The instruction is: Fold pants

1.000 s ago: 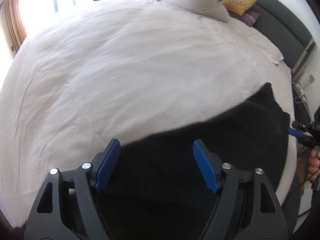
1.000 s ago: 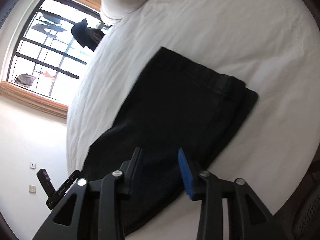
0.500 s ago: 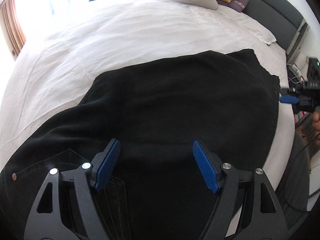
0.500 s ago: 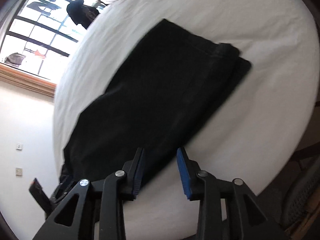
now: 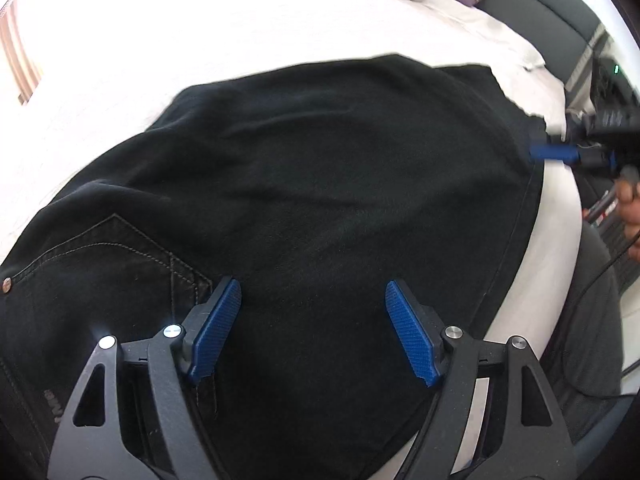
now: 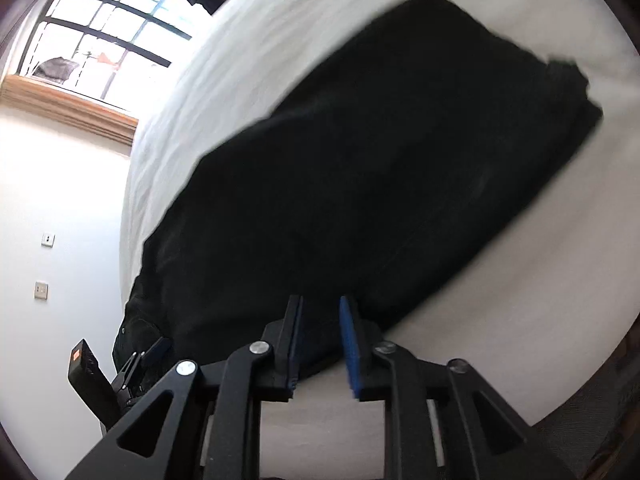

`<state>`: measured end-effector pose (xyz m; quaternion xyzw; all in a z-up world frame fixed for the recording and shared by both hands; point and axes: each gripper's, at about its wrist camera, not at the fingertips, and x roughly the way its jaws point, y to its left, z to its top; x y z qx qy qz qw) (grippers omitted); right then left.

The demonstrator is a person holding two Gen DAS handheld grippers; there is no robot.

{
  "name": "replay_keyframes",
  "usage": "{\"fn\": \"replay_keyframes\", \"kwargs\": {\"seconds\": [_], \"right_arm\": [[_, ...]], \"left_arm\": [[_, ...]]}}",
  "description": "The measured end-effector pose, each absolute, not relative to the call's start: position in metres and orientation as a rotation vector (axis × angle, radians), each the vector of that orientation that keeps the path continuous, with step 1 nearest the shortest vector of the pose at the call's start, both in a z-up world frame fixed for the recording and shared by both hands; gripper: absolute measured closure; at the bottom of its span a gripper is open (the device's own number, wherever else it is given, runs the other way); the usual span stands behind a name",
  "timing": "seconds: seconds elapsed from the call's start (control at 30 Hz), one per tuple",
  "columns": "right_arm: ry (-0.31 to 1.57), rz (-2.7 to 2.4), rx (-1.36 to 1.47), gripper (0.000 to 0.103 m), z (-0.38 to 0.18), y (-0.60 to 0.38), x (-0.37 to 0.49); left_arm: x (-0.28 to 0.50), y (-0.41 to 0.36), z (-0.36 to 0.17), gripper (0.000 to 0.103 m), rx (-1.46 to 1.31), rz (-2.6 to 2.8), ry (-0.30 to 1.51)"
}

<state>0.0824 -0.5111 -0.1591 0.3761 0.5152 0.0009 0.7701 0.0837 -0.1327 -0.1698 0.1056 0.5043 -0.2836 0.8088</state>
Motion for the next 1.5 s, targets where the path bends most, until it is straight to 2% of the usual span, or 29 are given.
{"fn": "replay_keyframes", "kwargs": {"seconds": [0.03, 0.1, 0.17, 0.27, 0.3, 0.33, 0.37, 0.4, 0.5, 0.7, 0.73, 0.77, 0.8, 0.83, 0.9, 0.97, 1.07, 1.1, 1.13, 1.17, 1.23, 1.33, 1.4, 1.5], "right_arm": [[1.065, 0.057, 0.827, 0.064, -0.153, -0.515, 0.078], [0.989, 0.187, 0.874, 0.048, -0.145, -0.51, 0.099], [0.957, 0.31, 0.92, 0.046, -0.153, -0.497, 0.135], [1.025, 0.365, 1.014, 0.046, -0.191, -0.479, 0.182], [1.049, 0.359, 1.029, 0.051, -0.205, -0.476, 0.193], [1.059, 0.329, 1.034, 0.061, -0.217, -0.479, 0.199], [1.045, 0.312, 1.069, 0.082, -0.227, -0.489, 0.203], [1.02, 0.29, 1.131, 0.093, -0.231, -0.5, 0.21], [0.866, 0.147, 1.284, 0.095, -0.244, -0.555, 0.197], [0.637, -0.258, 1.332, 0.096, -0.24, -0.694, 0.122], [0.609, -0.309, 1.333, 0.095, -0.234, -0.711, 0.106], [0.585, -0.33, 1.335, 0.081, -0.227, -0.725, 0.09], [0.567, -0.355, 1.318, 0.061, -0.216, -0.728, 0.078], [0.547, -0.34, 1.296, 0.056, -0.205, -0.716, 0.076], [0.533, -0.157, 1.29, 0.054, -0.19, -0.676, 0.083], [0.579, 0.071, 1.286, 0.043, -0.189, -0.599, 0.111], [0.745, 0.21, 1.217, 0.043, -0.206, -0.527, 0.126], [0.809, 0.214, 1.217, 0.048, -0.22, -0.517, 0.127], [0.857, 0.18, 1.218, 0.06, -0.234, -0.517, 0.126], [0.859, 0.155, 1.237, 0.086, -0.243, -0.526, 0.123], [0.814, 0.064, 1.321, 0.089, -0.251, -0.557, 0.107], [0.734, -0.179, 1.265, 0.08, -0.232, -0.617, 0.077], [0.664, -0.305, 1.279, 0.051, -0.22, -0.653, 0.052], [0.546, -0.334, 1.31, 0.045, -0.203, -0.671, 0.028]], "left_arm": [[0.079, -0.13, -0.163, 0.029, 0.208, -0.606, 1.076], [0.084, -0.126, -0.154, 0.029, 0.177, -0.586, 1.06], [0.092, -0.123, -0.153, 0.029, 0.176, -0.553, 1.07], [0.1, -0.116, -0.164, 0.029, 0.161, -0.543, 1.107], [0.106, -0.116, -0.16, 0.029, 0.162, -0.548, 1.103], [0.106, -0.117, -0.159, 0.029, 0.172, -0.548, 1.101], [0.106, -0.119, -0.16, 0.029, 0.179, -0.549, 1.099], [0.105, -0.119, -0.16, 0.029, 0.177, -0.55, 1.097], [0.104, -0.114, -0.159, 0.029, 0.166, -0.553, 1.094], [0.092, -0.102, -0.156, 0.029, 0.182, -0.548, 1.086], [0.091, -0.103, -0.155, 0.029, 0.184, -0.539, 1.084], [0.09, -0.103, -0.153, 0.029, 0.18, -0.532, 1.082], [0.092, -0.109, -0.151, 0.029, 0.167, -0.522, 1.08], [0.09, -0.108, -0.147, 0.029, 0.151, -0.515, 1.078], [0.087, -0.107, -0.143, 0.029, 0.125, -0.513, 1.076], [0.083, -0.107, -0.142, 0.029, 0.139, -0.504, 1.081], [0.073, -0.107, -0.143, 0.029, 0.157, -0.498, 1.083], [0.07, -0.105, -0.145, 0.029, 0.157, -0.496, 1.084], [0.069, -0.101, -0.146, 0.029, 0.157, -0.492, 1.087], [0.067, -0.099, -0.147, 0.029, 0.155, -0.489, 1.088], [0.062, -0.094, -0.148, 0.029, 0.151, -0.475, 1.086], [0.054, -0.089, -0.149, 0.029, 0.149, -0.47, 1.08], [0.049, -0.086, -0.149, 0.029, 0.146, -0.465, 1.077], [0.048, -0.086, -0.142, 0.028, 0.085, -0.476, 1.069]]}}
